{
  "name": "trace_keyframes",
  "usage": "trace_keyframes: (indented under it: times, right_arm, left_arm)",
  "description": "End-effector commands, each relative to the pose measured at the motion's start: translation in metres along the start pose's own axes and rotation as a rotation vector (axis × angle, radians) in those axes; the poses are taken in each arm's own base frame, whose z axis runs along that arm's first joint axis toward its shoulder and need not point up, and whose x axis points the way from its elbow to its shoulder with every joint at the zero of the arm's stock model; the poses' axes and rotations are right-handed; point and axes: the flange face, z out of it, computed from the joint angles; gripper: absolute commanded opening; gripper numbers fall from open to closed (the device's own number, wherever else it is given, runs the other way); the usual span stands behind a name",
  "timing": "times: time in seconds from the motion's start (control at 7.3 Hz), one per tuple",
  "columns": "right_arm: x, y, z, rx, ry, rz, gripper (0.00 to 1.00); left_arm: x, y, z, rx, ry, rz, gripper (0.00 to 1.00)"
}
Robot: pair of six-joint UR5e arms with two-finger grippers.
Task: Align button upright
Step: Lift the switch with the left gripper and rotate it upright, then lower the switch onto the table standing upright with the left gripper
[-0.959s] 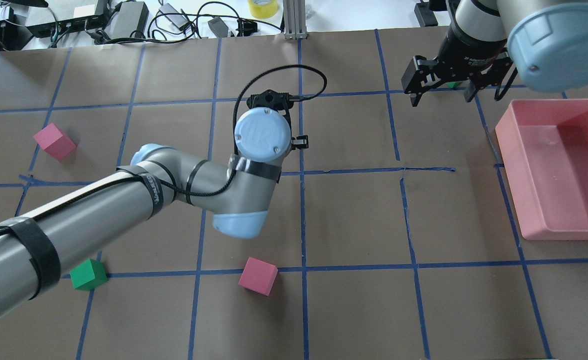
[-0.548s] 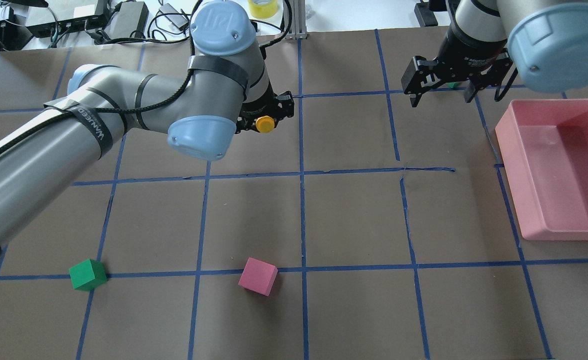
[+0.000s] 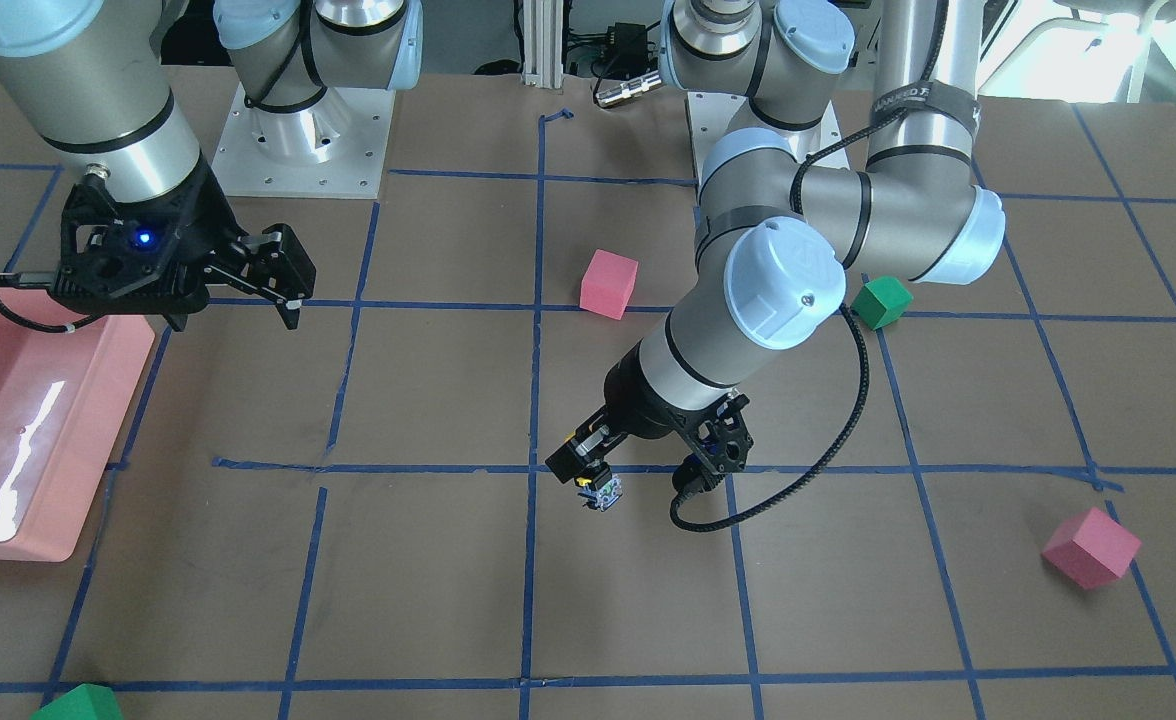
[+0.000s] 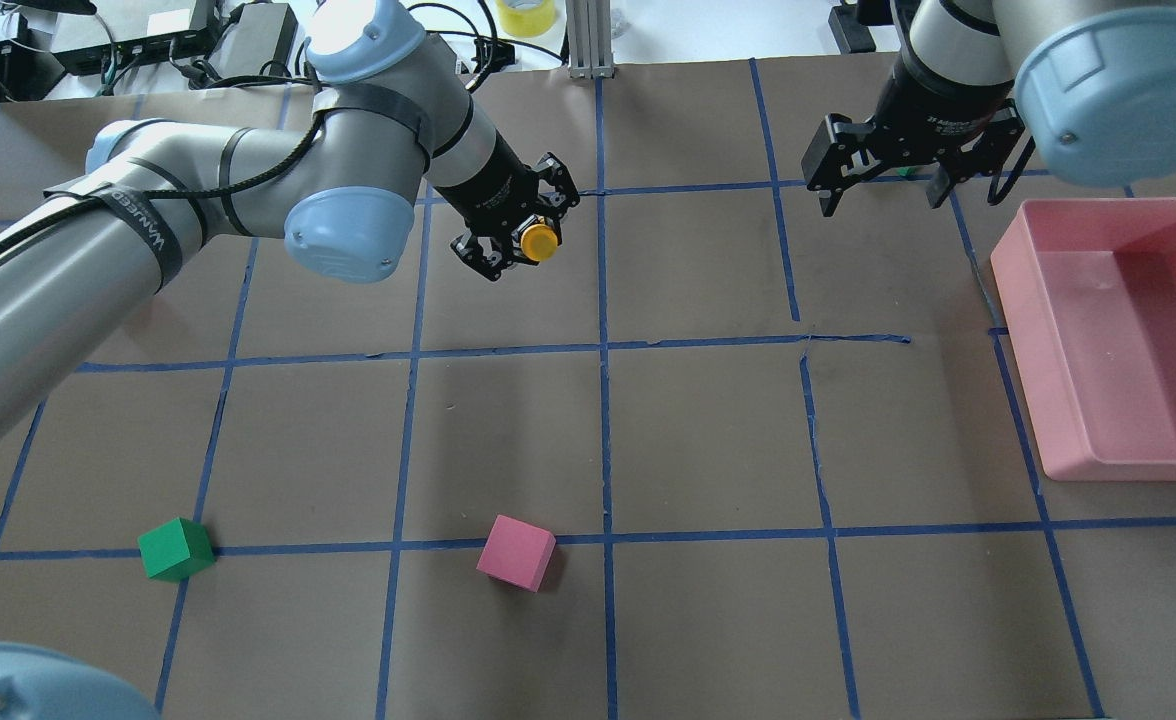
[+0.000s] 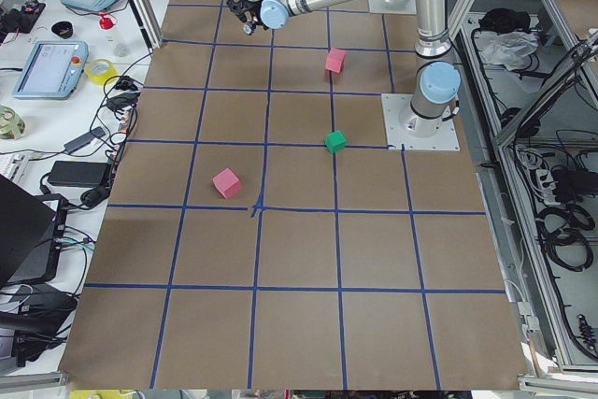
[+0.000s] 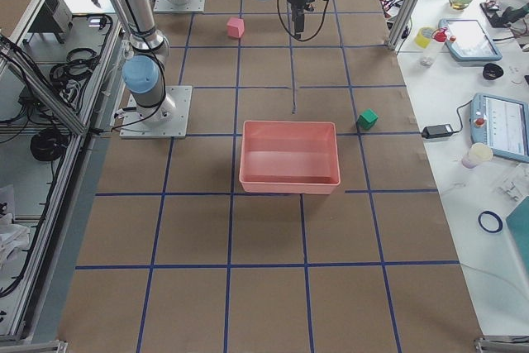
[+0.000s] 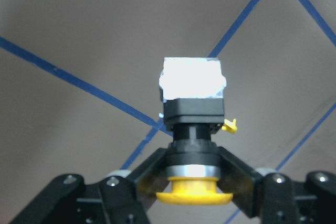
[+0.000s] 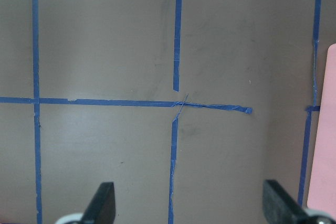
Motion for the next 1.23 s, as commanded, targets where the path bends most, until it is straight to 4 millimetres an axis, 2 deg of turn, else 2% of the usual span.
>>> trace_keyframes:
  times: [0.0,0.27,0.55,1.1]
  right_arm:
    - [0.0,0.0,0.001,-0.004,-0.003,0.0,1.0]
    - [0.0,0.0,0.001,-0.006,-0.003,0.0,1.0]
    - [0.0,0.0,0.001,-0.006,-0.003,0.0,1.0]
    - [0.0,0.0,0.003,-0.012,-0.004,0.003,1.0]
  left_arm:
    - [-0.011,-0.037,0.03,-0.265,0.087,-0.254,0.0]
    - [-0.03,-0.046,0.084,-0.451,0.086,-0.367,0.0]
    - [-0.043,-0.05,0.114,-0.532,0.088,-0.394,0.0]
    - [-0.049,-0.058,0.133,-0.541,0.068,-0.407,0.0]
